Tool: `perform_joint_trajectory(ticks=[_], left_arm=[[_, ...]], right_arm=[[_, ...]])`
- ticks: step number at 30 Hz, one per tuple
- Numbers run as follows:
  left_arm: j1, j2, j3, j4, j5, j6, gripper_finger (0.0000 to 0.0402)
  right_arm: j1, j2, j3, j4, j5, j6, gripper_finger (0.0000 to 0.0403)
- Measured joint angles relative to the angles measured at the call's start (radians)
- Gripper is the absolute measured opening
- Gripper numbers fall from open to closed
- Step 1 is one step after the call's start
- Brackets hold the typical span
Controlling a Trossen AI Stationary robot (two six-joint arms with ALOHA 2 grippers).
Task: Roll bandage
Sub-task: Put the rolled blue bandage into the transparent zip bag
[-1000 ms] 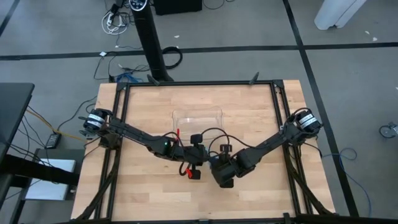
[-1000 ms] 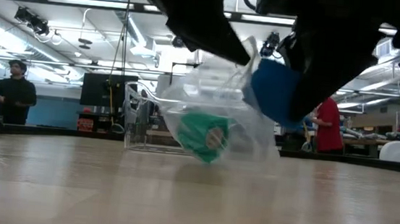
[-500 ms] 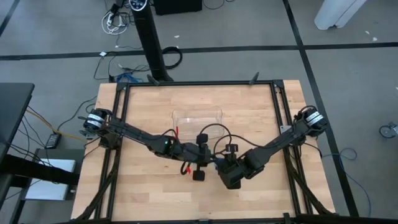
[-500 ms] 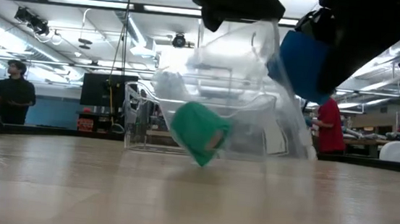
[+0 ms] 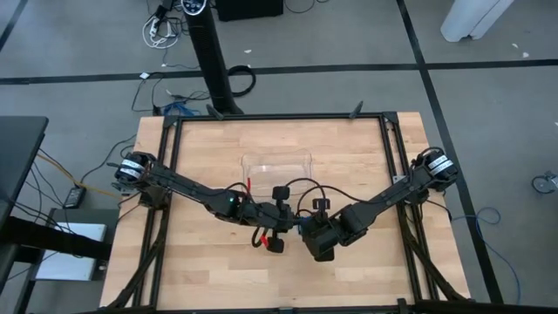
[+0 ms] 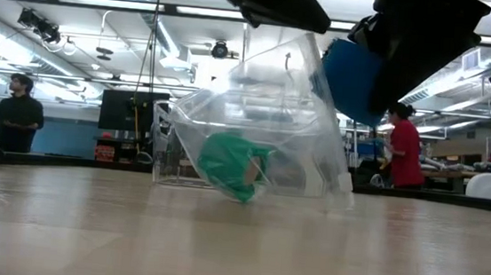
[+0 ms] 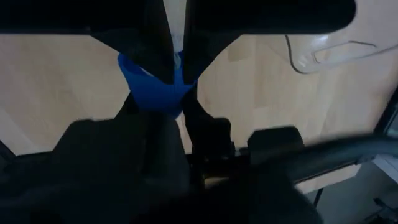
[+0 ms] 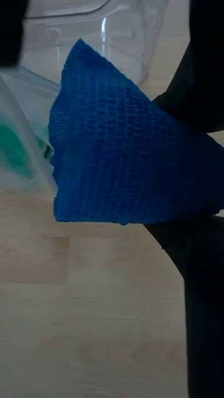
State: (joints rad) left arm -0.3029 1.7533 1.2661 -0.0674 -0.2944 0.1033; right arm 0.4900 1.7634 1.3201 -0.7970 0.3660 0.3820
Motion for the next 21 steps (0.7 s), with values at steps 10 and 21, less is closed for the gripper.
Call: perform_joint_trajectory(ticks=[10, 21], left_arm=[[-0.003, -0.001, 0.090, -0.192, -0.014, 0.044, 0.0083], [-0.011, -0.001, 0.128, -0.426, -0.032, 0.016, 0.0173]], right_arm=[[0.000, 0.001, -0.069, 0.073, -0.020, 0.003, 0.0158], [-0.006, 0.001, -0.070, 0.129, -0.021, -0.037, 0.0158]])
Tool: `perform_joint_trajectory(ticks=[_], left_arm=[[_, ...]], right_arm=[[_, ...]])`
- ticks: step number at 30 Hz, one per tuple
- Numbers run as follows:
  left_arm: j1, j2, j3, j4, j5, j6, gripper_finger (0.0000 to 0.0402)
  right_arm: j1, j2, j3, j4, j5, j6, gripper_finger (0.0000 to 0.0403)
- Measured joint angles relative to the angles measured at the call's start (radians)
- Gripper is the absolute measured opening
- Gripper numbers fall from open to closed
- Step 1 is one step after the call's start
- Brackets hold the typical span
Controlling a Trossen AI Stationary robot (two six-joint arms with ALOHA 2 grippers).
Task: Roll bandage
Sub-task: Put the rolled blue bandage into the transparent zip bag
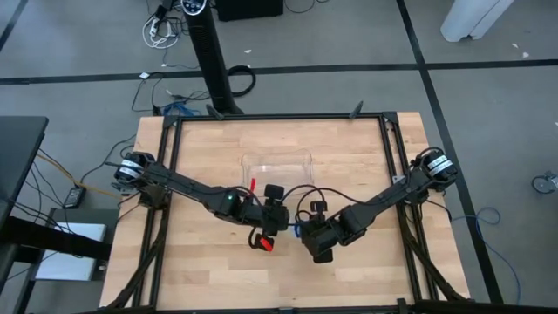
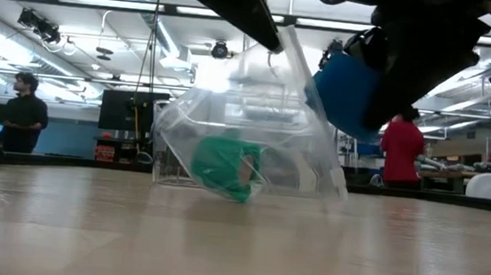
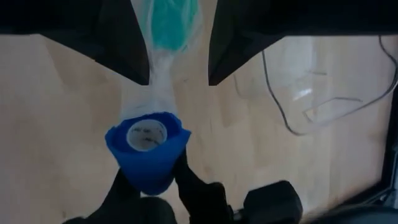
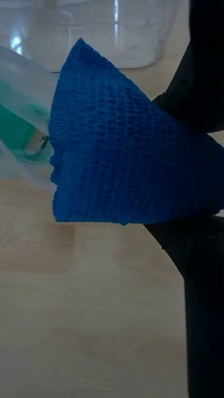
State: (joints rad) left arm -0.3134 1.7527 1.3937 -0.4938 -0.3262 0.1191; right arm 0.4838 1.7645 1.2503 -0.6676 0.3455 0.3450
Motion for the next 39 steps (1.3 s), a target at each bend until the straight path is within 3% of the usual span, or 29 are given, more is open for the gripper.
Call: perform_joint_trajectory(ticks=[7, 22, 39], left_arm=[[-0.001, 0.000, 0.000, -0.008, -0.013, -0.012, 0.0149], [-0.015, 0.004, -0.004, -0.035, 0.016, 0.032, 0.0011], [-0.015, 0.037, -0.005, 0.042, 0.055, 0.004, 0.0003]], right_arm=[[-0.014, 0.000, 0.000, 0.016, -0.006, -0.016, 0.0158], [-0.016, 0.000, -0.002, 0.048, -0.032, -0.039, 0.0158], [-0.074, 0.000, -0.057, 0.202, -0.158, -0.142, 0.0158]])
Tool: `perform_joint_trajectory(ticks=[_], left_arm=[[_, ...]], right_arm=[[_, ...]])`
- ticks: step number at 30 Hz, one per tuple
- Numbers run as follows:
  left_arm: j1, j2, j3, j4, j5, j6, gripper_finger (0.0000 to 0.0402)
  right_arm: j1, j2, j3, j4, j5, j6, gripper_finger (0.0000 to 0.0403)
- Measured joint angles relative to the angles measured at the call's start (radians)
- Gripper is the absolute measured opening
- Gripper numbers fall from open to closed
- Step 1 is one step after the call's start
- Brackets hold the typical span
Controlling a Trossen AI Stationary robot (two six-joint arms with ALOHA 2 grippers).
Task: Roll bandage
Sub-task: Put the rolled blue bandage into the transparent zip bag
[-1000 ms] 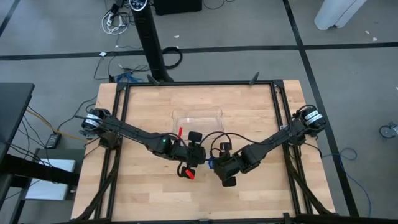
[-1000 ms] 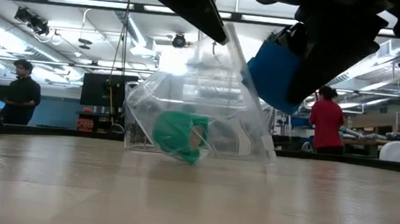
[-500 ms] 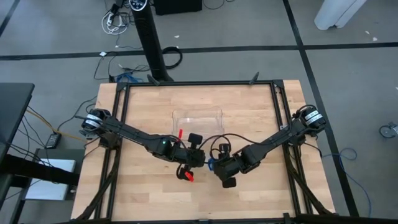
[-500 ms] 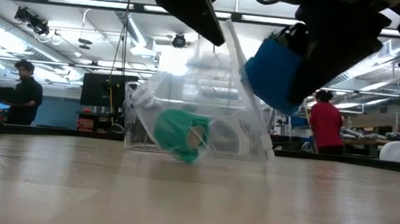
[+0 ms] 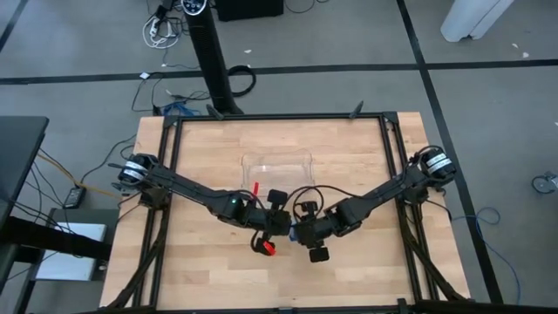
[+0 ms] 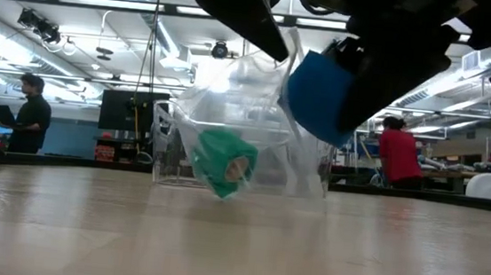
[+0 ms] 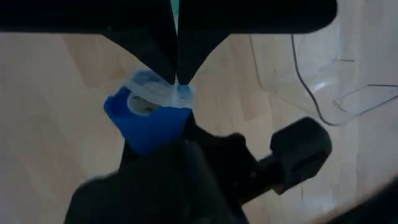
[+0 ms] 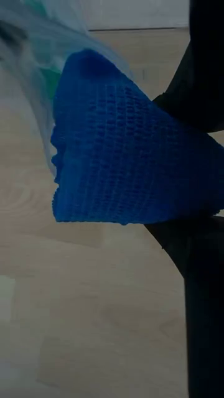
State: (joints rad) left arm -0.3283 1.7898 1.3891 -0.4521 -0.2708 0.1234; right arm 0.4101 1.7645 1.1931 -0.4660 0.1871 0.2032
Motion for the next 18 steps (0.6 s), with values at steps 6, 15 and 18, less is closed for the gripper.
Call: perform_joint_trajectory(ticks=[6, 15, 18], left_arm=[[0.000, 0.002, 0.000, 0.007, -0.006, -0.006, 0.0003], [-0.003, 0.002, 0.000, 0.065, 0.000, -0.025, 0.0003], [-0.003, 0.002, 0.000, 0.065, 0.018, -0.027, 0.0003]], right_arm=[[-0.041, 0.000, 0.000, 0.018, -0.049, 0.045, 0.0158], [-0.079, 0.000, 0.000, -0.024, -0.060, 0.201, 0.0158], [-0.079, -0.001, 0.000, -0.087, -0.051, 0.212, 0.0158]])
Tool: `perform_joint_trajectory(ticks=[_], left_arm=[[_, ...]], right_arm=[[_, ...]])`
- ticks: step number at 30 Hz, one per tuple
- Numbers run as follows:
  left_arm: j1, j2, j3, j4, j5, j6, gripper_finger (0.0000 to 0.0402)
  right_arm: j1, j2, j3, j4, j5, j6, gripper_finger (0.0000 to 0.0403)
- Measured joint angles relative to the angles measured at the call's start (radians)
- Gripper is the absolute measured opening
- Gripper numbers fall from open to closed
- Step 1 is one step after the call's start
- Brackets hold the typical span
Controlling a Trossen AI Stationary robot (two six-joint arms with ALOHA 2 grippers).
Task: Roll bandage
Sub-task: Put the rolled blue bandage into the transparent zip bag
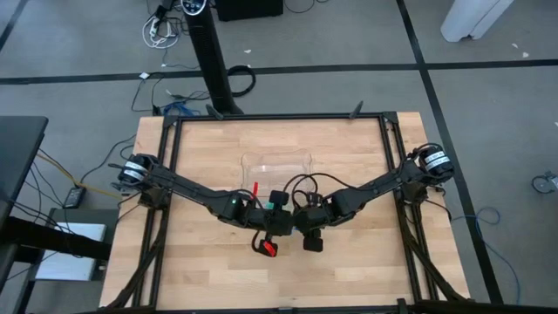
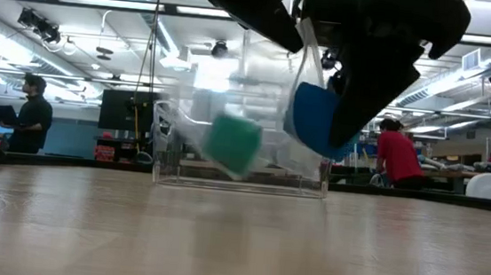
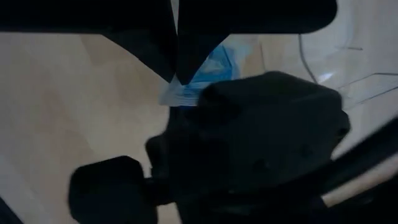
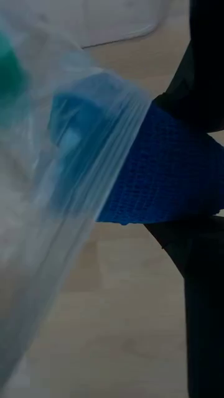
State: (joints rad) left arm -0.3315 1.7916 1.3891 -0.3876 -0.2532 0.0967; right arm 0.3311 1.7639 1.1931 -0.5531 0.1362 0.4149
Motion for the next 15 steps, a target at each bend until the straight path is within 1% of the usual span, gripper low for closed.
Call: perform_joint_trajectory(ticks=[5, 8, 11, 15], left_arm=[[-0.002, 0.000, 0.000, 0.017, 0.044, 0.006, 0.0003], [-0.002, 0.000, 0.000, 0.060, 0.063, 0.028, 0.0003], [-0.003, 0.000, 0.000, 0.108, 0.087, 0.049, 0.0003], [0.003, 0.011, 0.000, 0.142, 0.100, 0.053, 0.0003]], right_arm=[[0.009, -0.029, 0.000, -0.030, 0.001, 0.016, 0.0158], [0.016, -0.064, 0.000, -0.035, 0.005, 0.020, 0.0158], [0.016, -0.089, 0.000, -0.048, -0.047, 0.022, 0.0158], [0.016, -0.127, 0.000, -0.120, -0.113, 0.078, 0.0158]])
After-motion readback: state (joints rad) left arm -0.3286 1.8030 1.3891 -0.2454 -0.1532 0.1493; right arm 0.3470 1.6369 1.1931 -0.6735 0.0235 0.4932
